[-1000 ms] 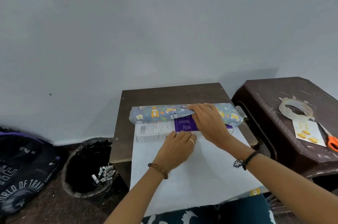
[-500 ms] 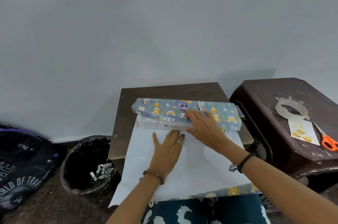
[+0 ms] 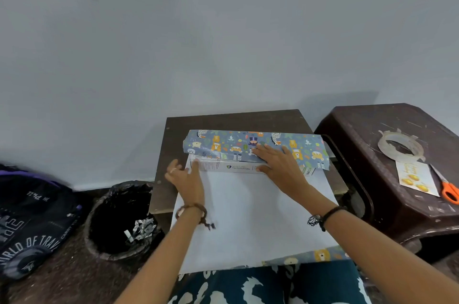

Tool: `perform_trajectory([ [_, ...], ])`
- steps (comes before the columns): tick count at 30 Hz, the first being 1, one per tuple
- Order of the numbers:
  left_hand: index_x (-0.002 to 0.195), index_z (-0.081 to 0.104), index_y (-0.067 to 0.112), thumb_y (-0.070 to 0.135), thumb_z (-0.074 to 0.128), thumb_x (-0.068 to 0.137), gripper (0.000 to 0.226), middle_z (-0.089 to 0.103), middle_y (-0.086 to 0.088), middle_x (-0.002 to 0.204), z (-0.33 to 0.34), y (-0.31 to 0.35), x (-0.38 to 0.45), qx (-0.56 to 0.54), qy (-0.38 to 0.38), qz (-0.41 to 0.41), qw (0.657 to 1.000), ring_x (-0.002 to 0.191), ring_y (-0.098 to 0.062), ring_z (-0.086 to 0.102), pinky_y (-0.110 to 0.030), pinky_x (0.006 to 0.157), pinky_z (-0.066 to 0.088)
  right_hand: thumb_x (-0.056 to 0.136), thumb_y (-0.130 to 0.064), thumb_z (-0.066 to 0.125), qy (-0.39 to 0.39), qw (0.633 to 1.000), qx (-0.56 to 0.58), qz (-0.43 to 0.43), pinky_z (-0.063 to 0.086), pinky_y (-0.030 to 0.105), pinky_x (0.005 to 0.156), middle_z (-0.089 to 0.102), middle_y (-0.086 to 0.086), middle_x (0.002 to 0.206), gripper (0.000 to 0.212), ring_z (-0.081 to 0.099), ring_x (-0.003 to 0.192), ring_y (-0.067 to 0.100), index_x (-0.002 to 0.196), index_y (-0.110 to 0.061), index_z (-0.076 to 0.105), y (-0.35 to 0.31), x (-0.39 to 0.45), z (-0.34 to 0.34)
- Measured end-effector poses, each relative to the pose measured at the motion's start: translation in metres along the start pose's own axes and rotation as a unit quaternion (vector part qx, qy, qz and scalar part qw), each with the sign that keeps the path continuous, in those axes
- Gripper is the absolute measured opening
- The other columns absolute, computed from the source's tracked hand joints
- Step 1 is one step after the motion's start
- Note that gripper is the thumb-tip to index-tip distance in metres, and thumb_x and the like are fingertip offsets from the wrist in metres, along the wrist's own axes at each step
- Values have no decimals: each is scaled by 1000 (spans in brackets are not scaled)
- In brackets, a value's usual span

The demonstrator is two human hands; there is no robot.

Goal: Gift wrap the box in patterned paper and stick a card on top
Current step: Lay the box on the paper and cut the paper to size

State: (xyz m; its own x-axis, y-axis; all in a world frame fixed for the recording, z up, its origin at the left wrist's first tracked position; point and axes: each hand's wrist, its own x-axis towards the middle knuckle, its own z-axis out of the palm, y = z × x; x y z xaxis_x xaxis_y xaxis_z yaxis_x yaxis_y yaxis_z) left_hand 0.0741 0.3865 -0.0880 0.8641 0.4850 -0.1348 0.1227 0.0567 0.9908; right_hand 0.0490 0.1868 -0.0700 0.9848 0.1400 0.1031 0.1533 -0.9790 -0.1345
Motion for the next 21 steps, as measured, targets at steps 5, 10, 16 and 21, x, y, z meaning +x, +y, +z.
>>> perform_trajectory([
  [5, 124, 48, 6, 27, 61, 88, 43, 59, -11, 111, 7, 1, 52, -100, -77, -147, 981, 84, -20, 62, -24, 65, 53, 99, -22, 41, -4, 1000, 10, -2, 6, 42, 116, 22, 1, 155, 47, 18, 144, 17, 145, -18, 30, -1, -1, 3],
  [10, 74, 49, 12, 19, 61, 88, 20, 55, -3, 74, 14, 0, 62, -54, -63, -160, 984, 76, -24, 57, -25, 58, 44, 99, -19, 41, 3, 1000, 17, -8, 6, 43, 116, 24, 3, 154, 47, 19, 144, 19, 145, -17, 30, 1, -1, 6],
  [16, 70, 39, 16, 13, 51, 94, 28, 48, -1, 74, 12, 8, 54, -60, -88, -140, 985, 63, -11, 49, -23, 53, 41, 95, -14, 50, 48, 999, 17, -14, 14, 52, 112, 33, 5, 150, 46, 26, 141, 22, 140, -14, 40, 2, -6, 9],
  [21, 71, 36, 17, 11, 45, 97, 28, 48, -1, 72, 6, 3, 50, -55, -109, -95, 988, 63, -10, 49, -19, 49, 43, 94, -26, 52, 52, 998, 13, 27, 10, 51, 113, 34, 1, 149, 45, 26, 140, 19, 138, -21, 42, 8, -10, 11],
])
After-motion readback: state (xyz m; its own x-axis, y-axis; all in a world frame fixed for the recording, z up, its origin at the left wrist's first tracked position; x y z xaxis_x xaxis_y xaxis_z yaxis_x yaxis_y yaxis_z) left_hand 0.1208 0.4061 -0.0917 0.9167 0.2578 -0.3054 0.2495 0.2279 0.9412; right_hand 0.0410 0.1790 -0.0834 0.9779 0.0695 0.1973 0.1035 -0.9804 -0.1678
